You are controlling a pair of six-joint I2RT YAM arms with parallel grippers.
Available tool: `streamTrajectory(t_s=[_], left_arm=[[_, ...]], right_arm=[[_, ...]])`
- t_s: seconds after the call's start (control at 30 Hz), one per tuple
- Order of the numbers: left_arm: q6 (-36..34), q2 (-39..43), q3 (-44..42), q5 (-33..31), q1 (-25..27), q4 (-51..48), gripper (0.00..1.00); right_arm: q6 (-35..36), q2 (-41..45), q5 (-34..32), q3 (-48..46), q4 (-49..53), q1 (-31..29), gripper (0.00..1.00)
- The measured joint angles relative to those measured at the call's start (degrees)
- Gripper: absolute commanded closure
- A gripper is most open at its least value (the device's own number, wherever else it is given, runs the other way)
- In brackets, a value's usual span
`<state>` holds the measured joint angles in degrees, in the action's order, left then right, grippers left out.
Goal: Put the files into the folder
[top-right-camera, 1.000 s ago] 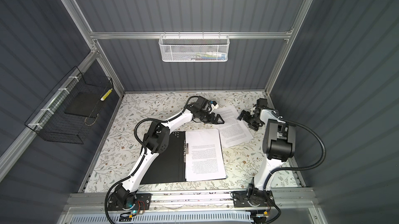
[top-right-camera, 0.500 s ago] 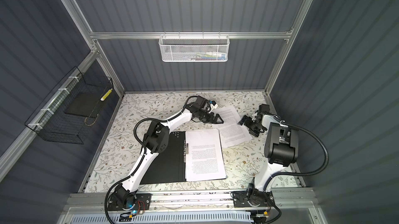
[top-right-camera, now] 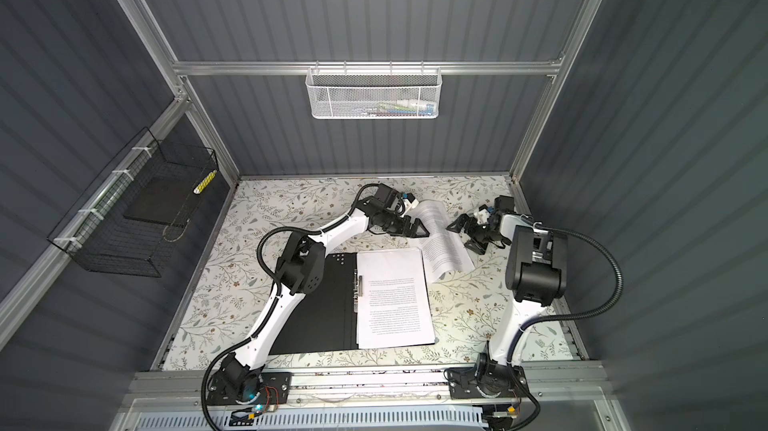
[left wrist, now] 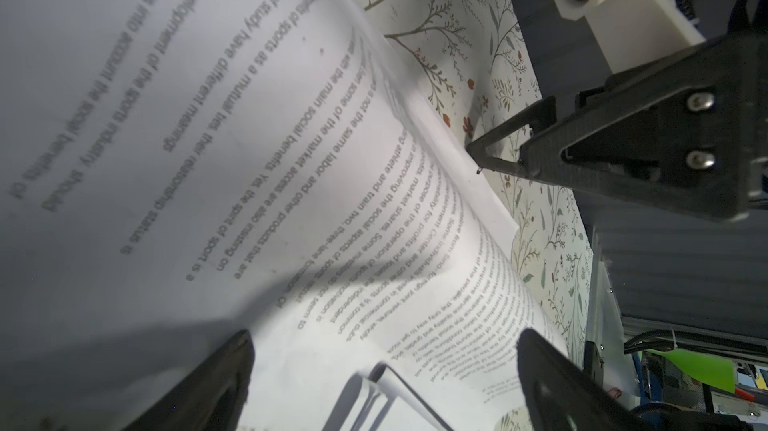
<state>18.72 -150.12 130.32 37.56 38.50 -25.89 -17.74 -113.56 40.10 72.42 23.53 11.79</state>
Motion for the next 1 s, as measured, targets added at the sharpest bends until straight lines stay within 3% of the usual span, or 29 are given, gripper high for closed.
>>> streamTrajectory(t_s=[0.27,0.47,0.73,1.0], left_arm=[[-0.6,0.0,-0.3,0.2,0.0,0.2,0.00],[-0.6,0.0,-0.3,0.3,-0.1,0.2,0.01],[-0.6,0.5,-1.6,1.3,-0.5,1.4,0.01],[-0.4,1.0,-2.9,2.3,-1.2,2.4,0.01]], right_arm=[[0.8,-6.5,1.2,8.9,0.7,-1.8,0.01],[-0.7,-6.5,1.8,8.9,0.6,-2.7,0.01],[-5.4,-3.1,5.6,2.3,-2.3,-5.4,0.01],[-13.6,2.4,14.2,-6.5,-13.0,-6.7,0.01]])
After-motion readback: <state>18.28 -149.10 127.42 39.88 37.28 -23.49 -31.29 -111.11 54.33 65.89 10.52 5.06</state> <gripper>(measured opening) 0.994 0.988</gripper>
